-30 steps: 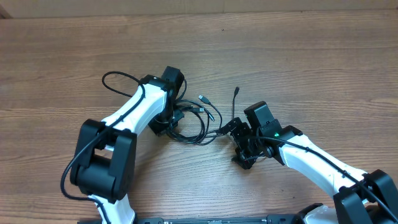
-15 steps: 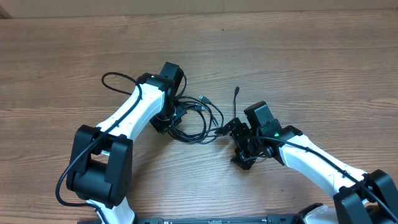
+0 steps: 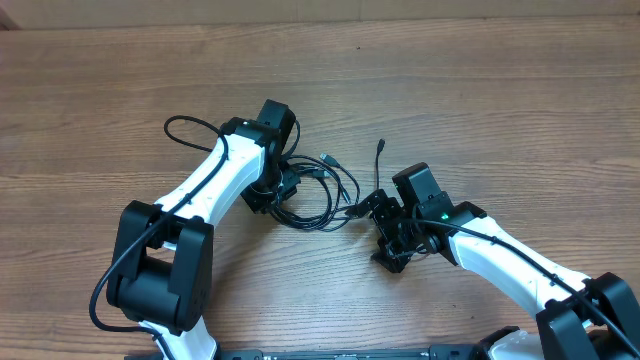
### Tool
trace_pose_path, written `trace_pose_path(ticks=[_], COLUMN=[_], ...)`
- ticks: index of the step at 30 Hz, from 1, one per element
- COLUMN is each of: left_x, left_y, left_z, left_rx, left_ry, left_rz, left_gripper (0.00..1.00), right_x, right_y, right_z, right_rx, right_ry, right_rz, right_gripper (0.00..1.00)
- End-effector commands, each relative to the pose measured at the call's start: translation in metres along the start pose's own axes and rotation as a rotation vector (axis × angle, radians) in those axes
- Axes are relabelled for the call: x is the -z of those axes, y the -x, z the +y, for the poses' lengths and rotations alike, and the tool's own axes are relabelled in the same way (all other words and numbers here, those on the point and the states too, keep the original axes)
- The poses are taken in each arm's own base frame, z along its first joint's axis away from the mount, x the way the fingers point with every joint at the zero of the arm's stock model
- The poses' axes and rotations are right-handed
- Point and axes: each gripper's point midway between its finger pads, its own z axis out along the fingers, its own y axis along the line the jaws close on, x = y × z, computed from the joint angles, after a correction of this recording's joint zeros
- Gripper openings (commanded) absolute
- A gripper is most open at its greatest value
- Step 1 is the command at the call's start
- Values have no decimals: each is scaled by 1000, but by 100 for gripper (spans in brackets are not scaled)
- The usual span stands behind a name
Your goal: Untangle cables
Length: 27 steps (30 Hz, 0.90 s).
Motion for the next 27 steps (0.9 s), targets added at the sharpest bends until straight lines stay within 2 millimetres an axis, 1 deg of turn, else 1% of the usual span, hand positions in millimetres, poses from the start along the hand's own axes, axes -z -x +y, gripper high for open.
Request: trace_pose_path(ticks=[1,6,12,19,23,24,27], left_x=[7,-1,-8,-11,-21,-24,-29], left_y=[6,7,6,3,-3,-6,-7], left_z=[-2,0,1,4,11,11,9], left_rx=[-12,9,49,55,92,102,106], left_ry=[-12,0,11,22,41,36,18], left_rz=[-28,-28,-22,-14,-2,7,4], left_gripper=[33,32,27,27,29,29,29], right_x=[0,0,0,0,0,0,0], right_y=[1,1,1,1,2,2,3], right_z=[3,3,3,3,3,3,3], right_rx=[10,10,10,10,11,11,11], right_ry=[4,4,4,4,3,3,3], right_rz=[-8,-9,-9,-10,-17,-18,-20], right_gripper=[100,100,100,100,100,100,100])
